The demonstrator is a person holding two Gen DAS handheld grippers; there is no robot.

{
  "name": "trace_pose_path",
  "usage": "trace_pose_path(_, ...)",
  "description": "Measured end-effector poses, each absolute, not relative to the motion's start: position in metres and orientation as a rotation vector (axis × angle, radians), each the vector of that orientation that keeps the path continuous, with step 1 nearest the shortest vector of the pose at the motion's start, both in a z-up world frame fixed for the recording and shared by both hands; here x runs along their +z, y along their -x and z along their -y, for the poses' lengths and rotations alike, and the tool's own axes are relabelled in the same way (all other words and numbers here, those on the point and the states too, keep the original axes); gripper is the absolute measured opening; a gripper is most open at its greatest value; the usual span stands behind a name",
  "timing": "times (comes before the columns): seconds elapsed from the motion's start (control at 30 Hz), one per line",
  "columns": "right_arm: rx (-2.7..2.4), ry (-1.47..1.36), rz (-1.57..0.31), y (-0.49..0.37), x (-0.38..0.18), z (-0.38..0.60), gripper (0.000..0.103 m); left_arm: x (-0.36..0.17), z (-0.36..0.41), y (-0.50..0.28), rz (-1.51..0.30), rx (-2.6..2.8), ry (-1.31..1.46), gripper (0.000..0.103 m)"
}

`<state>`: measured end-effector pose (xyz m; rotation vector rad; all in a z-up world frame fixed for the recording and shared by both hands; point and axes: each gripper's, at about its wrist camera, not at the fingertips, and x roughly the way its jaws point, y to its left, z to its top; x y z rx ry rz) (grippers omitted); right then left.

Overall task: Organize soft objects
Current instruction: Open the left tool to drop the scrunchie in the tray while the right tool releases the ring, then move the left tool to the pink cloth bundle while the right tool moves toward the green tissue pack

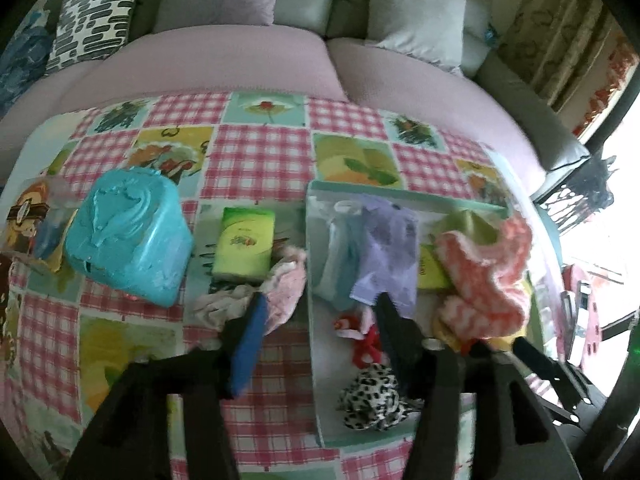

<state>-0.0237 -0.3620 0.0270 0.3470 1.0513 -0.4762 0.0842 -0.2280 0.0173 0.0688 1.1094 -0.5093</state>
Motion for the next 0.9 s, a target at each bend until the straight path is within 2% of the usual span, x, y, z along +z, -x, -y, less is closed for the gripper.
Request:
trace_pose_path(0.03,-0.476,-0.344,-1.058,0.023,0.025,0.362,0.067,0.015,0.228,-0.085,-1.114,-0.493,-0.081,0.072)
trace_pose_path(0.1,-0.477,-0.343,-1.067,0.023,0.023,0.362,0.07,0.012,0.228,-0.086,-1.115,-0.469,-0.106,0.072)
trace_pose_path(0.17,-0.481,-0.344,-1.071,0.023,0.021,0.363,0.078,0.011,0.228,-0.086,-1.109,-0.455,-0.118,0.072)
trace_pose_path(0.23,-0.491,-0.344,-1.068,0.023,0.021,0.364,0.082,0.01,0.227,-0.087,-1.1,-0.439,-0.129,0.077)
trace_pose_path(0.37,-0.512,-0.369,-1.038,0.027,0.023,0.368,0.103,0.01,0.226,-0.087,-1.07,-0.405,-0.162,0.085)
trace_pose_path(0.53,-0.538,-0.387,-1.031,0.029,0.023,0.372,0.103,0.012,0.225,-0.087,-1.04,-0.383,-0.176,0.091)
trace_pose_path(0.9,-0.511,-0.379,-1.007,0.029,0.028,0.366,0.103,0.024,0.217,-0.091,-1.008,-0.374,-0.148,0.091)
